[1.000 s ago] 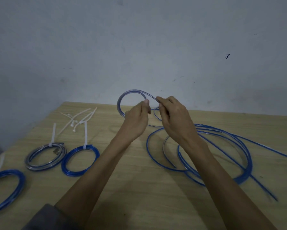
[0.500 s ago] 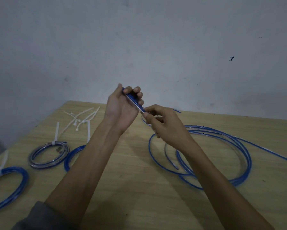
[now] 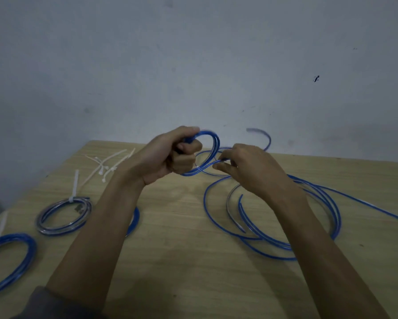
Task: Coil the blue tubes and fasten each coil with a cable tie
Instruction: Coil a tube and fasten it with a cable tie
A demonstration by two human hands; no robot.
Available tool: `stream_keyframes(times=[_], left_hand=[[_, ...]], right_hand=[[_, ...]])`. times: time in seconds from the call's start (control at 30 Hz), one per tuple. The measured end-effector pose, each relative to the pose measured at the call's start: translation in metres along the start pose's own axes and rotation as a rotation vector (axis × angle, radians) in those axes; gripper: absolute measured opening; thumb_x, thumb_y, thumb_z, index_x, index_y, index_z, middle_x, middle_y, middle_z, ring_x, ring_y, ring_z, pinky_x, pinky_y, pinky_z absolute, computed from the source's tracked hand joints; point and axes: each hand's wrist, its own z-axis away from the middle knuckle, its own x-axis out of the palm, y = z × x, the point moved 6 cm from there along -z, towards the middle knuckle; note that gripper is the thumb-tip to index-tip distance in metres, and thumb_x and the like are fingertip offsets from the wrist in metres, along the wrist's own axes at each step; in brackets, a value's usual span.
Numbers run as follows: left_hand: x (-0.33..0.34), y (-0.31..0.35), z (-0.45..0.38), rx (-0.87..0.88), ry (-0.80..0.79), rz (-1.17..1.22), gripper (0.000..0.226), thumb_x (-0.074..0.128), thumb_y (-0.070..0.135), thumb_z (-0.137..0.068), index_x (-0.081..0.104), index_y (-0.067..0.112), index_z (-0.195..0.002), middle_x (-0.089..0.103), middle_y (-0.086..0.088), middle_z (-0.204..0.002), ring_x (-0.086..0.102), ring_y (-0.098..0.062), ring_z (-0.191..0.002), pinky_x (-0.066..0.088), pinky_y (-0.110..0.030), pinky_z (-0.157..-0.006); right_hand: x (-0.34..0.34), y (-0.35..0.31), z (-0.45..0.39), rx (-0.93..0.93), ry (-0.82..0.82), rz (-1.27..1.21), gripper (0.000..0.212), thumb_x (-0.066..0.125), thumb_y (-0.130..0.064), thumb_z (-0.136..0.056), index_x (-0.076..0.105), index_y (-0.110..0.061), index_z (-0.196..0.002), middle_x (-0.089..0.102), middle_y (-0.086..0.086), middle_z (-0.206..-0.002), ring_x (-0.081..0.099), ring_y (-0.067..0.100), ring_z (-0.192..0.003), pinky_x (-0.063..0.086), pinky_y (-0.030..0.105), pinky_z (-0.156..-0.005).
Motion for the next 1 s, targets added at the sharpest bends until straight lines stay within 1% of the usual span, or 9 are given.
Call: stream_keyframes(times=[0.13, 0.3, 0.5, 0.57, 0.63, 0.73, 0.8, 0.9, 1.0], left_hand=[[0.003, 0.001, 0.009, -0.077, -0.073, -0.292, 0.045, 0.035, 0.034, -0.103, 0.02, 0.021, -0.063, 0.01, 0.005, -0.053, 0.008, -0.01, -0.046, 0.008, -0.03, -0.049], [0.014, -0.008, 0.013, -0.226, -0.166, -0.532, 0.05, 0.036, 0.039, -0.105, 0.025, 0.022, -0.059, 0.014, 0.002, -0.054, 0.008, -0.016, -0.05, 0.007, -0.031, -0.051], [0.034, -0.026, 0.006, -0.415, -0.297, -0.604, 0.056, 0.033, 0.041, -0.105, 0.028, 0.022, -0.053, 0.018, 0.003, -0.048, 0.009, -0.013, -0.048, 0.005, -0.03, -0.052], [0.035, -0.027, 0.003, -0.395, -0.264, -0.655, 0.057, 0.032, 0.045, -0.106, 0.03, 0.022, -0.054, 0.022, 0.004, -0.047, 0.013, -0.013, -0.046, 0.01, -0.029, -0.051], [0.03, -0.022, -0.001, -0.292, -0.164, -0.77, 0.054, 0.029, 0.047, -0.107, 0.034, 0.02, -0.061, 0.03, 0.004, -0.05, 0.021, -0.012, -0.045, 0.02, -0.025, -0.049], [0.021, -0.023, -0.006, -0.236, -0.017, -1.052, 0.054, 0.022, 0.05, -0.107, 0.048, 0.016, -0.074, 0.051, 0.003, -0.067, 0.048, -0.008, -0.061, 0.036, -0.025, -0.066], [0.02, -0.032, -0.007, -0.316, -0.038, -1.158, 0.056, 0.02, 0.05, -0.107, 0.059, 0.012, -0.094, 0.062, -0.002, -0.091, 0.06, -0.018, -0.09, 0.039, -0.03, -0.081], [0.024, -0.048, -0.008, -0.402, -0.113, -1.2, 0.053, 0.022, 0.046, -0.109, 0.061, 0.011, -0.113, 0.064, -0.011, -0.122, 0.059, -0.024, -0.108, 0.039, -0.034, -0.092], [0.04, -0.062, -0.012, -0.414, -0.204, -1.224, 0.051, 0.024, 0.041, -0.11, 0.057, 0.006, -0.129, 0.063, -0.003, -0.106, 0.06, -0.018, -0.096, 0.038, -0.035, -0.089]], right_hand=[[0.014, 0.006, 0.001, -0.017, -0.088, 0.132, 0.043, 0.041, -0.054, -0.102, 0.067, -0.027, -0.122, 0.051, -0.003, -0.097, 0.049, 0.019, -0.096, 0.026, 0.031, -0.08], [0.029, 0.014, -0.002, 0.024, -0.13, 0.175, 0.05, 0.035, -0.059, -0.1, 0.065, -0.019, -0.099, 0.059, -0.004, -0.081, 0.055, 0.022, -0.093, 0.026, 0.034, -0.083], [0.042, 0.021, -0.002, 0.057, 0.0, 0.181, 0.038, 0.029, -0.048, -0.096, 0.051, -0.018, -0.104, 0.041, 0.0, -0.097, 0.041, 0.025, -0.1, 0.026, 0.037, -0.094], [0.036, 0.021, -0.001, 0.022, 0.108, 0.175, 0.026, 0.037, -0.038, -0.099, 0.051, -0.017, -0.101, 0.039, 0.0, -0.095, 0.042, 0.026, -0.096, 0.025, 0.038, -0.092], [0.027, 0.022, 0.0, 0.01, 0.185, 0.146, 0.029, 0.033, -0.036, -0.095, 0.054, -0.017, -0.101, 0.042, 0.001, -0.094, 0.041, 0.025, -0.093, 0.022, 0.037, -0.09], [0.018, 0.018, -0.002, -0.034, 0.216, 0.216, 0.039, 0.028, -0.028, -0.094, 0.06, -0.016, -0.111, 0.049, 0.004, -0.098, 0.045, 0.027, -0.096, 0.022, 0.039, -0.089], [0.016, 0.016, -0.004, -0.068, 0.229, 0.299, 0.029, 0.047, -0.012, -0.093, 0.064, -0.015, -0.117, 0.053, 0.006, -0.1, 0.049, 0.029, -0.097, 0.024, 0.039, -0.088], [0.013, 0.016, -0.006, -0.003, 0.251, 0.306, 0.022, 0.071, -0.004, -0.086, 0.071, -0.015, -0.105, 0.058, 0.004, -0.093, 0.056, 0.026, -0.083, 0.037, 0.037, -0.072], [0.011, 0.023, -0.004, 0.102, 0.257, 0.243, 0.012, 0.065, -0.005, -0.091, 0.07, -0.013, -0.1, 0.058, 0.003, -0.085, 0.053, 0.026, -0.066, 0.038, 0.031, -0.052]])
